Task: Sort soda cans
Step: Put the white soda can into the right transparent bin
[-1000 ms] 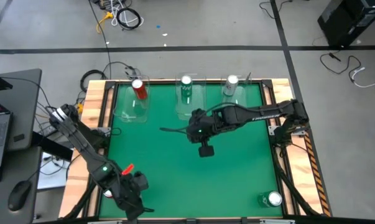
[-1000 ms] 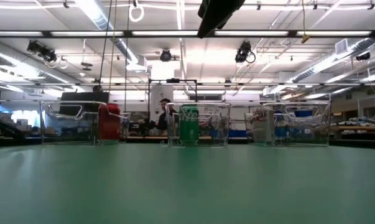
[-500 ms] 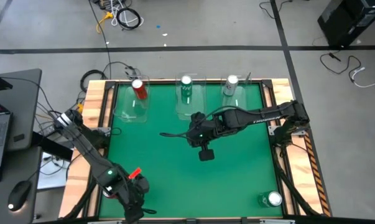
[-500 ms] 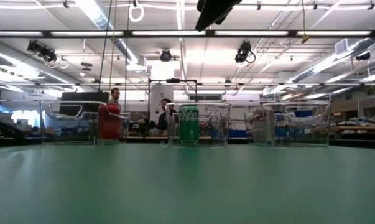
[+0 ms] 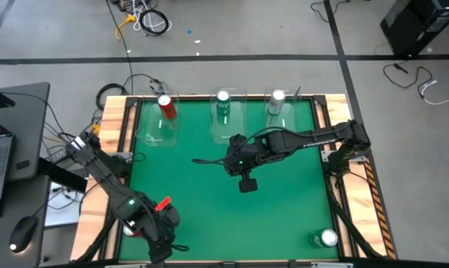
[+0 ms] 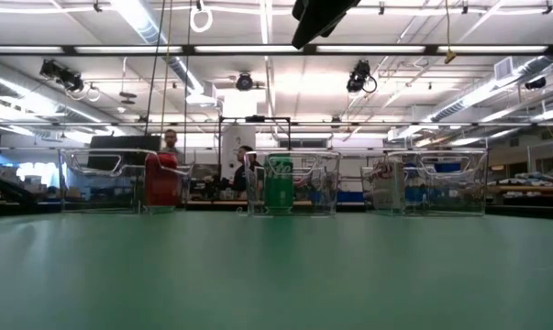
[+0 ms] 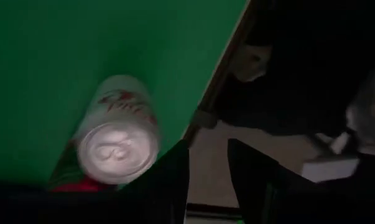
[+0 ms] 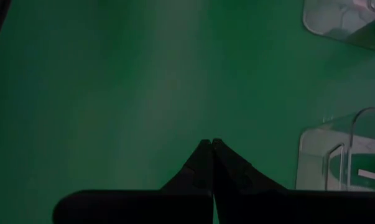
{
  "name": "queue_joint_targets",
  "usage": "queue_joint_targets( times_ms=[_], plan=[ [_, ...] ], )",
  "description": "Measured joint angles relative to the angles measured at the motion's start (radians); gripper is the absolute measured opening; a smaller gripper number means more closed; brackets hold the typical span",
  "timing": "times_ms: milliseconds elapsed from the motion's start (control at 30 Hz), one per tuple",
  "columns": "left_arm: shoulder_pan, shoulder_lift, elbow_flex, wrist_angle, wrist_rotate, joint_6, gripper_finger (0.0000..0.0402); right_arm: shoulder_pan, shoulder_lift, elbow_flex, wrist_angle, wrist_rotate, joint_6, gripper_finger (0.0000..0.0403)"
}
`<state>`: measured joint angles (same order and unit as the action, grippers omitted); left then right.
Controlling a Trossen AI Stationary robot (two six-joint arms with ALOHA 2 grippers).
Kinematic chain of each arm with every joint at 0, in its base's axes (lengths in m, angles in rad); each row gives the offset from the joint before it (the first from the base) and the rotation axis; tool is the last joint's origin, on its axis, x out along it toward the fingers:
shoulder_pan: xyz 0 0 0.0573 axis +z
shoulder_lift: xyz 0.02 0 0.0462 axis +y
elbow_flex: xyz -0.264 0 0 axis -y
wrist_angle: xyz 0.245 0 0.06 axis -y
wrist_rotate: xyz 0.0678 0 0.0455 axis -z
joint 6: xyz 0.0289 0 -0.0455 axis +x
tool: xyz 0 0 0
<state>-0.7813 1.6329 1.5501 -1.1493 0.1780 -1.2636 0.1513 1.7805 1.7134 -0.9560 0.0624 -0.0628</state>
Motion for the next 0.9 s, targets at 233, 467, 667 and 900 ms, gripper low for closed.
queue_joint_targets(
  times_ms=[233, 467, 667, 900],
  plan=[
    [-0.015, -0.001, 0.03, -0.215, 0.008, -0.001, 0.0098, 0.0, 0.0, 0.0, -0.008, 0.0, 0.0, 0.0005],
    [-0.018, -0.001, 0.034, -0.222, -0.035, -0.013, 0.0104, 0.0, 0.0, 0.0, -0.009, 0.0, 0.0, 0.0005],
    [-0.016, -0.001, 0.03, -0.198, -0.066, -0.059, 0.0166, -0.001, 0.0, 0.0, -0.012, -0.001, -0.011, 0.0005],
    [-0.017, 0.041, 0.03, -0.186, -0.054, -0.11, 0.024, -0.002, 0.0, 0.0, -0.018, -0.003, -0.023, 0.0005]
  ],
)
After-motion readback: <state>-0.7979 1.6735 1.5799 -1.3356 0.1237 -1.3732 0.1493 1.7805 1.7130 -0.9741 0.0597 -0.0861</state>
